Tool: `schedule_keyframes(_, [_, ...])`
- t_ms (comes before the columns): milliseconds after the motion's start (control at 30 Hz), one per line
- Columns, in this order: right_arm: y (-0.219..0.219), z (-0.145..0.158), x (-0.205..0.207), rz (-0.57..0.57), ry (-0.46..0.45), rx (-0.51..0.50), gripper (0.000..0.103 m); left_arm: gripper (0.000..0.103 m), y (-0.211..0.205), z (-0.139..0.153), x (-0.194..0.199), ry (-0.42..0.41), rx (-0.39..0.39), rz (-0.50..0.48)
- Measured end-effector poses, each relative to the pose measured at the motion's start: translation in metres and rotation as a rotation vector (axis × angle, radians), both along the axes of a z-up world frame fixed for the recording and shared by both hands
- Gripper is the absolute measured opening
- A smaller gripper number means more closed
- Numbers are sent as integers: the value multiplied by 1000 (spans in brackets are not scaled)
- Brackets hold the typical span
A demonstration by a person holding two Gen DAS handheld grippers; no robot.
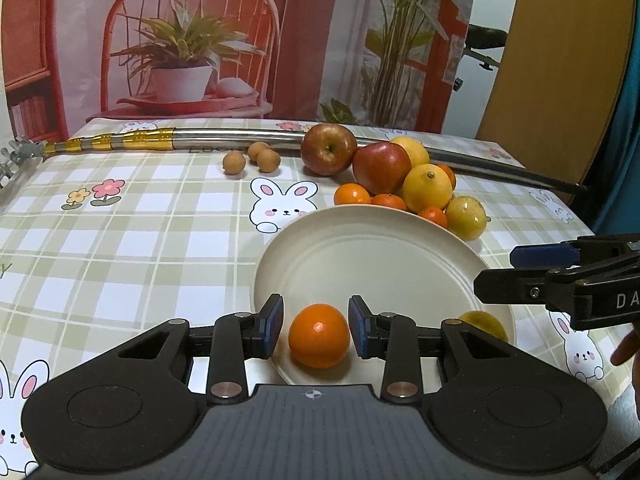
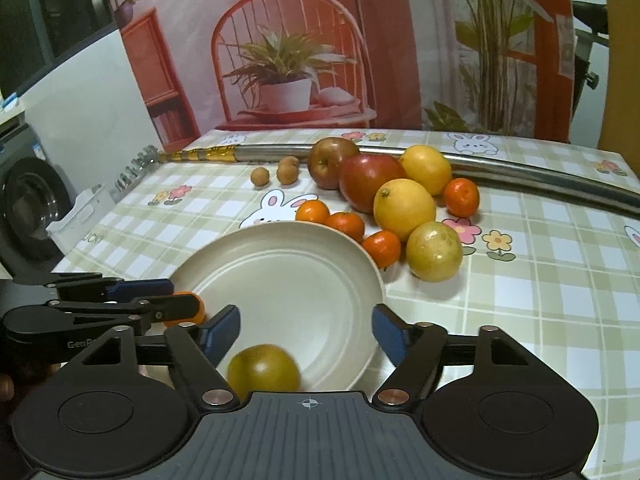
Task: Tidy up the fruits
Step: 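Grasp a brown longan with the left tool while the right tool moves toward a lemon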
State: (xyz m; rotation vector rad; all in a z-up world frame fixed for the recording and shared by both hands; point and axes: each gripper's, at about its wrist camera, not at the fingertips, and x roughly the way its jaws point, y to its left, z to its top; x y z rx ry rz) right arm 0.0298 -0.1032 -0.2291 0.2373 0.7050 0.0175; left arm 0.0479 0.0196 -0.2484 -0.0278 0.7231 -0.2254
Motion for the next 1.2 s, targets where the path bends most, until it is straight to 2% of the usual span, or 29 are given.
schedule_keyframes(133, [0, 0, 0, -4, 5, 2, 79, 38, 0, 0, -1, -4, 2, 3])
schedule_keyframes(533, [5, 11, -2, -18, -9, -62, 79, 40, 4, 6, -1, -25, 6, 6])
schedule_keyframes(667, [-1, 17, -2, -26, -26, -66, 79, 51, 10, 19, 3, -55, 1, 14])
schedule_keyframes(767, [-8, 25, -3, -23, -55, -59, 79, 53, 23, 33, 8, -69, -36, 25])
schedule_keyframes(967, [-24, 43, -5, -74, -126, -92, 79, 56, 39, 59, 18, -91, -23, 48])
schedule_keyframes(1067, [-34, 48, -5, -99, -143, -78, 86, 59, 48, 69, 23, -98, -29, 48])
schedule_keyframes(1200, [-44, 51, -1, -120, -147, -81, 86, 59, 61, 76, 30, -84, -38, 62])
